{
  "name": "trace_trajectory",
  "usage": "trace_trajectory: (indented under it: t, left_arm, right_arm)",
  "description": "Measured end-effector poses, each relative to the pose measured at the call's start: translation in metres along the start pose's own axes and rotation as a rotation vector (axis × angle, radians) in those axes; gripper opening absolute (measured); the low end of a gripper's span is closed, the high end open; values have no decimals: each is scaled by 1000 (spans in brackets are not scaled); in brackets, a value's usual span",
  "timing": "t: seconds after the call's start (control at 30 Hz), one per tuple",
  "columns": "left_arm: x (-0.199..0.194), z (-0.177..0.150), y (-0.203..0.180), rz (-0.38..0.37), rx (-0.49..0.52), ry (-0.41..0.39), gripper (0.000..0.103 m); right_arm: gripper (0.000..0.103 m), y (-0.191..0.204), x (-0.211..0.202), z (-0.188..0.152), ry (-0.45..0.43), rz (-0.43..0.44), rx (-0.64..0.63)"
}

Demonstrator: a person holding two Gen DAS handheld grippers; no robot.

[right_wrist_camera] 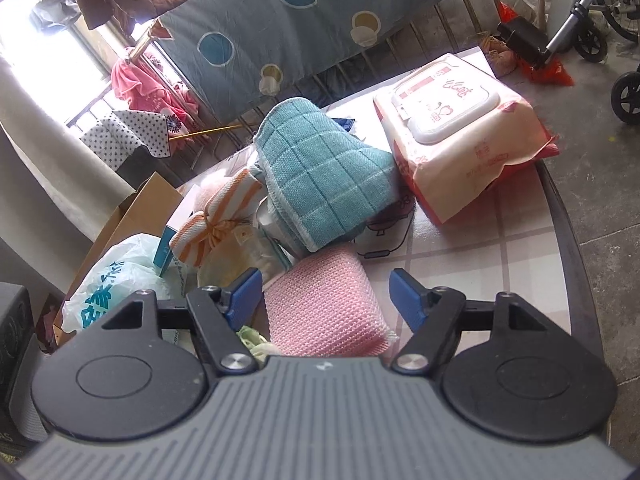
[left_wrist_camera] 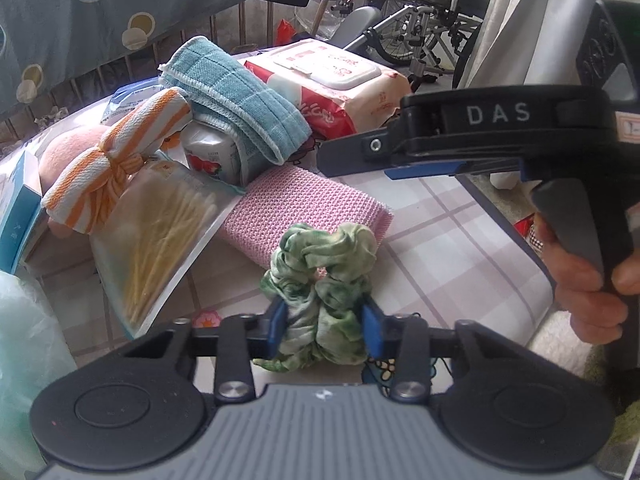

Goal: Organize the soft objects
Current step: 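Move the left tool to the green scrunchie and close on it, then grasp the pink knitted pad with the right tool while the left holds the scrunchie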

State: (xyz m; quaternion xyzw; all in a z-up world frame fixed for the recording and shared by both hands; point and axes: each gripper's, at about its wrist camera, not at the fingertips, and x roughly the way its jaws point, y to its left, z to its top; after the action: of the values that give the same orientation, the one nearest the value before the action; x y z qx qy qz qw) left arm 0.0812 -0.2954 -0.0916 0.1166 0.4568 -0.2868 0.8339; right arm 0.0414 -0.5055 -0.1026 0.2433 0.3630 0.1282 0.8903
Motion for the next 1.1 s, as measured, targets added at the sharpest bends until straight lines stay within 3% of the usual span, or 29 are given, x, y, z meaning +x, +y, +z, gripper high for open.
trace_trajectory:
  t: [0.07,0.3,0.37,0.5,0.7,0.8,0.9,1.03,1.1]
  left_arm:
    - [-6,-4,1,16,2,-5,27]
    - [-29,-23,20,69,-64,-2,18]
    - [-35,-29,25,82,-82,4,18]
    - [-43,-39,33,71,-104,8,18]
    - [-49,-51,41,26,-128,-7,19]
    - [-52,-55,45,-9,-140,-12,26]
    - [-56,-57,48,-40,-143,-33,46]
    - [-57,-54,49,-45,-143,-54,64]
    - [-55,-51,50,-43,-146,-55,70]
  right_arm:
    - [76,3,2,1,17,-9,-17]
    - [81,29,32,6,108,-37,-153]
    - [80,36,44,4,144,-42,-187]
    - [60,45,53,-8,199,-97,-253]
    - [60,41,25,-24,217,-141,-256]
    - [60,35,10,-29,225,-170,-242]
    - [62,33,-3,-32,216,-179,-238]
    - [84,40,-14,-33,195,-179,-232]
    - [88,48,-15,-33,182,-195,-263]
